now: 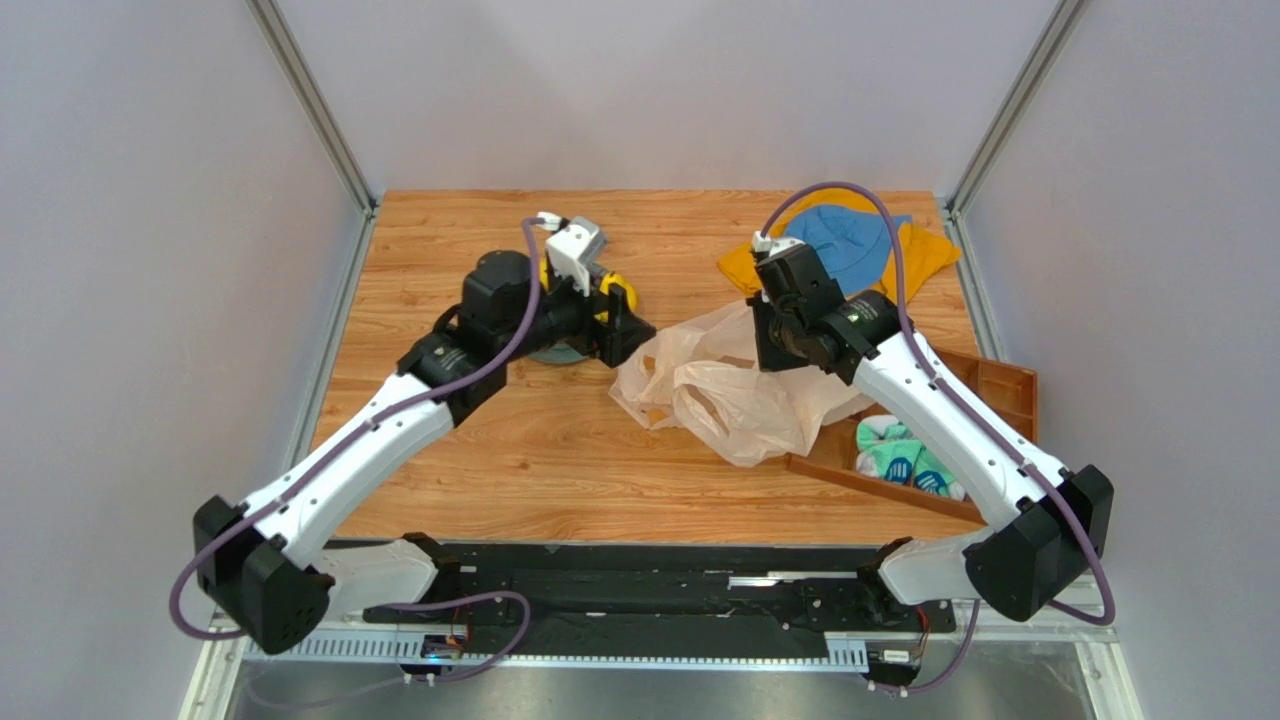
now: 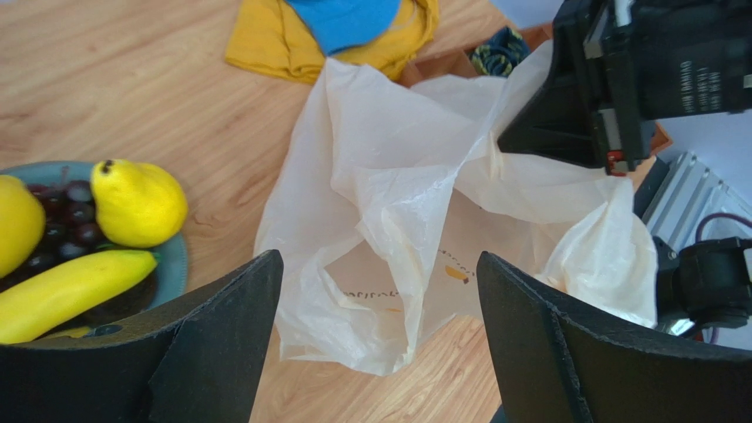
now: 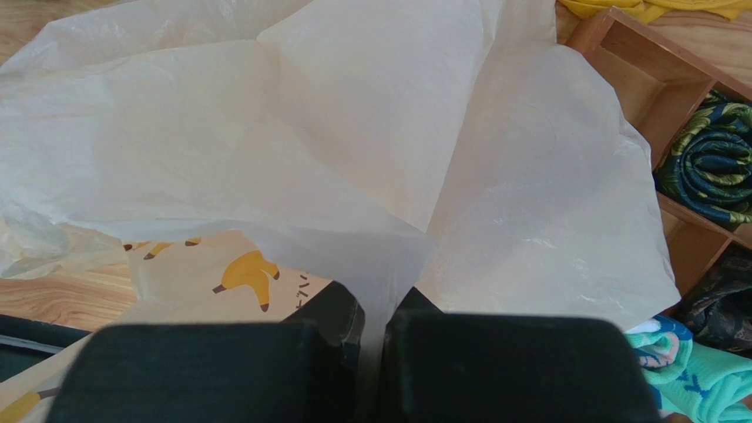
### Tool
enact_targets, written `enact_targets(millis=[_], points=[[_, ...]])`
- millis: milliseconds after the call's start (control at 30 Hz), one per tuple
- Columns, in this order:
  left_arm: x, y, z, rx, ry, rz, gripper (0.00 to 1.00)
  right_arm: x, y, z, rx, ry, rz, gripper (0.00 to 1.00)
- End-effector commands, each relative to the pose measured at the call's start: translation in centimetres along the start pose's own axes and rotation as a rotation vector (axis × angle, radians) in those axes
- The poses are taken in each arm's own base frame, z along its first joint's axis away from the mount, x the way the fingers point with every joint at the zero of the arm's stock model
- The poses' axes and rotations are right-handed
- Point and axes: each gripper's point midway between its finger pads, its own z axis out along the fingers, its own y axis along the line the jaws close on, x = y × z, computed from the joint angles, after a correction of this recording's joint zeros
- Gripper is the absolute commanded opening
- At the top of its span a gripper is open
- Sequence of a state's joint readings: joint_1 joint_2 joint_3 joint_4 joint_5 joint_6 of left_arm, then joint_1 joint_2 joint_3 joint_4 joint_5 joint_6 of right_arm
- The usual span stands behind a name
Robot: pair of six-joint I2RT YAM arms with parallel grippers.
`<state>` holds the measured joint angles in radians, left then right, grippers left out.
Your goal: Place the fruits into the plastic bag
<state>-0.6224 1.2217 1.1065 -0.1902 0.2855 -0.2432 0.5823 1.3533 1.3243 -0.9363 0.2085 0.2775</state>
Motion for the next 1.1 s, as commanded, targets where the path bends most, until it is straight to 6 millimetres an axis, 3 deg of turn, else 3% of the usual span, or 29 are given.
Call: enact_targets(millis=[0, 33, 200, 300, 500, 733, 1067], points=[[-1.1, 3.3, -2.7, -0.156, -0.089, -0.017, 0.90, -1.5, 0.8, -0.4, -0.049, -0.068, 0.036, 0.00], [-1.3, 4.6, -3.5, -0.208, -0.104, -0.030, 0.90, -1.5, 1.0, -0.4, -0.057, -0.070, 0.035, 0.00], [1.6, 12.7, -5.9, -0.538, -0.065, -0.198, 0.88, -1.5, 1.3, -0.3, -0.075, -0.072, 0.038, 0.00], [3.1, 14.4, -5.7, -0.597, -0.088, -0.348, 0.87, -1.4, 1.4, -0.2, -0.083, -0.068, 0.034, 0.00], [4.4, 16.5, -4.3, -0.689, -0.179, -0.587, 0.88, -0.9, 1.8, 0.1, -0.107, -0.059, 0.030, 0.00], [5.9, 18.4, -1.2, -0.734, -0.240, -0.855, 0.85, -0.6, 2.2, 0.1, -0.132, -0.059, 0.026, 0.00], [6.6, 19.5, 0.7, -0.739, -0.325, -1.005, 0.82, -0.2, 2.4, 0.2, -0.155, -0.060, 0.025, 0.00]])
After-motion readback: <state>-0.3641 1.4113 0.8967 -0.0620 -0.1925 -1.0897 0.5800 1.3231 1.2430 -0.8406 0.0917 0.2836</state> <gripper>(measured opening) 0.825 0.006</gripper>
